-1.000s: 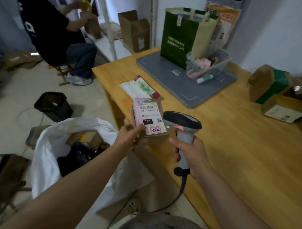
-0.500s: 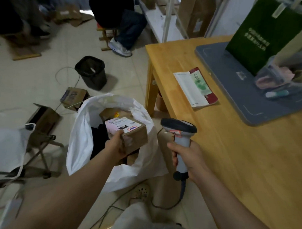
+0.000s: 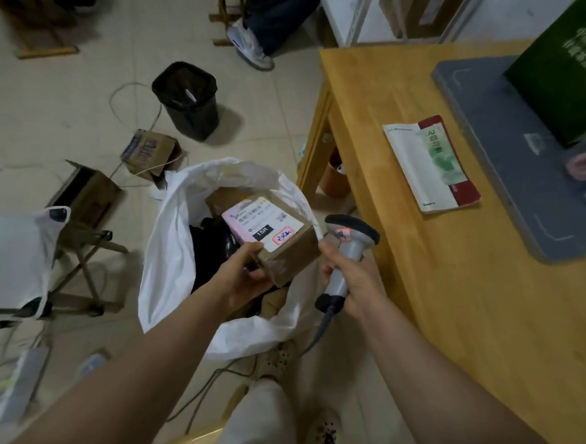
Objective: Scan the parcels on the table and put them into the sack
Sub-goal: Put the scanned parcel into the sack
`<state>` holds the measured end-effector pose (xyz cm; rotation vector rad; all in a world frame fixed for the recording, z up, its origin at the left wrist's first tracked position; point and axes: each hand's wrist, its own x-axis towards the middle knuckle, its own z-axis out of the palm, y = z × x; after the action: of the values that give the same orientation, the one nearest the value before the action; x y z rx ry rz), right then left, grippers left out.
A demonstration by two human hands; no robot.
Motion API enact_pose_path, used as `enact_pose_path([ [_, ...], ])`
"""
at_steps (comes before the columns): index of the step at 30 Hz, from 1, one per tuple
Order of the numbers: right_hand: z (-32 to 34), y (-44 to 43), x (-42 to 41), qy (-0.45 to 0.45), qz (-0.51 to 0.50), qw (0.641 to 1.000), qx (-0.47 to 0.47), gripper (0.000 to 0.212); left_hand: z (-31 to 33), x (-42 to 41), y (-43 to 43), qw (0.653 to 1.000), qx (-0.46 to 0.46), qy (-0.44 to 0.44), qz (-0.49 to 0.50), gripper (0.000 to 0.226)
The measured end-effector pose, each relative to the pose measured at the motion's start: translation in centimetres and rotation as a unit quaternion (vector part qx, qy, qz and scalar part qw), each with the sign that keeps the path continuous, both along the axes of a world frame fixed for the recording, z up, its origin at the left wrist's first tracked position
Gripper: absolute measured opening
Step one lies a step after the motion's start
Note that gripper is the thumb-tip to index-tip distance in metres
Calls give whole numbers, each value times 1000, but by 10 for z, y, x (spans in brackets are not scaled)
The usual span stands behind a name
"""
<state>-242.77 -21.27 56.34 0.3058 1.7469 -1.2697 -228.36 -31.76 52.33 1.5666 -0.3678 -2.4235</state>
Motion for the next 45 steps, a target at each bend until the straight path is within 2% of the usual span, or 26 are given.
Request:
enact_pose_path([
  [6,-33,-36,8,-52,5,998,48,55,-25,13,-14,998,-23,21,-47,19],
  [8,-42,-48,9,-80,-9,995,59,53,-31,13,-22,999,-20,11,-47,19],
  [10,-47,-61,7,-75,-6,995,72,44,-33,13,-34,991,-97,-61,-76,24],
  [11,-50,-68,5,-51,1,995,80,37,-35,16,-42,964,-193,-150,-106,32],
  [12,-53,-75,2,-16,15,996,87,33,-38,19,-52,901,-316,-265,-138,43],
  [13,-58,-83,1,19,31,996,87,33,-40,25,-63,804,-428,-378,-168,55],
  [14,-64,-91,0,55,56,993,86,37,-40,30,-75,720,-489,-457,-185,68],
  [15,-70,-100,1,86,86,989,88,45,-41,33,-89,680,-491,-507,-196,81],
  [16,-77,-110,3,117,124,981,95,55,-44,36,-104,678,-461,-533,-208,93],
  [17,-83,-120,7,148,165,969,110,65,-49,39,-118,695,-412,-544,-227,101],
  [18,-89,-130,11,176,204,955,127,71,-51,42,-132,703,-371,-554,-246,101],
  [19,-97,-139,15,201,238,940,136,72,-59,47,-145,703,-353,-559,-261,90],
  [21,-106,-157,25,243,295,914,137,70,-60,58,-168,703,-367,-550,-262,34],
  [22,-109,-166,31,256,320,902,134,70,-58,63,-177,710,-379,-539,-247,14],
  [25,-124,-187,45,290,372,872,130,75,-55,74,-196,729,-398,-519,-203,14],
  [28,-144,-211,60,304,390,860,126,72,-60,81,-203,742,-396,-510,-181,24],
  [30,-163,-226,67,295,412,852,134,70,-66,84,-203,756,-394,-493,-177,18],
  [32,-181,-238,69,280,430,847,138,66,-72,85,-203,766,-398,-477,-167,8],
  [33,-189,-240,68,268,429,851,144,65,-72,84,-202,771,-394,-472,-163,12],
  [37,-192,-215,60,264,333,895,132,47,-74,82,-199,785,-385,-460,-157,20],
  [40,-162,-165,62,226,299,925,60,22,-74,77,-197,791,-380,-451,-163,15],
  [42,-148,-134,71,194,341,919,29,20,-72,72,-195,794,-380,-441,-173,9],
  [45,-159,-131,83,185,421,887,48,28,-67,67,-194,794,-373,-439,-193,9],
])
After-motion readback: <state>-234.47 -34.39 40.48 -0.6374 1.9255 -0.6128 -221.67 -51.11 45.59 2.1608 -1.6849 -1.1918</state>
